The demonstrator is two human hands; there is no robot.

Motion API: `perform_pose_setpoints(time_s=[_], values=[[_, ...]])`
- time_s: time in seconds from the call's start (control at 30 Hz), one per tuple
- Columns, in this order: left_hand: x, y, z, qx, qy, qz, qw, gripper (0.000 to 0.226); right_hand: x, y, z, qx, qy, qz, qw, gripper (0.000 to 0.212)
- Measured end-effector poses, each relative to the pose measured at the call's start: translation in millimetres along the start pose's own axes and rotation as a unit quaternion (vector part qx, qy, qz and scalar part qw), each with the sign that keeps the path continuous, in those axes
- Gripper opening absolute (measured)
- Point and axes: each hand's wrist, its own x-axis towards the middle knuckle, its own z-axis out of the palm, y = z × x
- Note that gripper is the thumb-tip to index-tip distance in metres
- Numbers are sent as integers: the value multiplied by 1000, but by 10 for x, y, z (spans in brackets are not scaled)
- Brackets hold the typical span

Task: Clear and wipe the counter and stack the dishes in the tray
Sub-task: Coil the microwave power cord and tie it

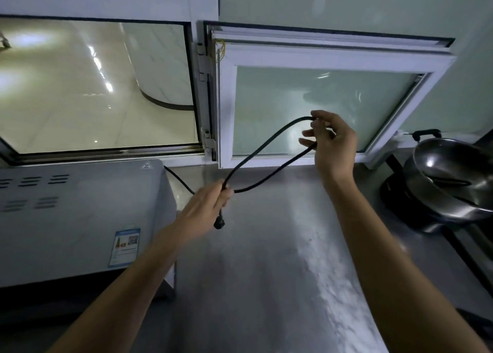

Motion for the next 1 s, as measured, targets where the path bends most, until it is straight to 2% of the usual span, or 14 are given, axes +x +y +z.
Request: perform_pose_setpoints(time_s=[0.2, 0.33, 0.4, 0.5, 0.6, 0.67, 0.73, 0.8, 0.9, 1.0], values=[[-171, 138, -109, -29, 17, 0, 999, 29, -105, 540, -112, -47, 12, 104, 993, 22], [-205, 136, -161, -34, 11, -1, 999, 31, -230, 781, -91, -125, -64, 163, 977, 24], [-211, 128, -178, -26, 9, -4, 1000, 32, -297, 840, -83, -197, -115, 166, 959, 29], [-199, 139, -191, -17, 3, -11, 1000, 31, -428, 800, -10, -300, -178, 116, 930, 39], [-181, 142, -183, -8, -13, -30, 999, 32, -657, 695, 139, -303, -234, -25, 924, 60], [-174, 130, -172, -1, -21, -34, 999, 36, -822, 659, 232, -317, -288, -107, 897, 71], [-178, 117, -166, 10, -30, -31, 999, 44, -929, 655, 314, -346, -332, -151, 865, 83], [-190, 98, -168, 19, -36, -27, 999, 44, -977, 686, 378, -368, -337, -176, 849, 89], [-227, 66, -182, 37, -45, -12, 998, 37, -972, 715, 438, -372, -315, -211, 847, 77], [-258, 46, -186, 54, -47, 14, 997, 31, -907, 696, 470, -356, -314, -226, 851, 39]])
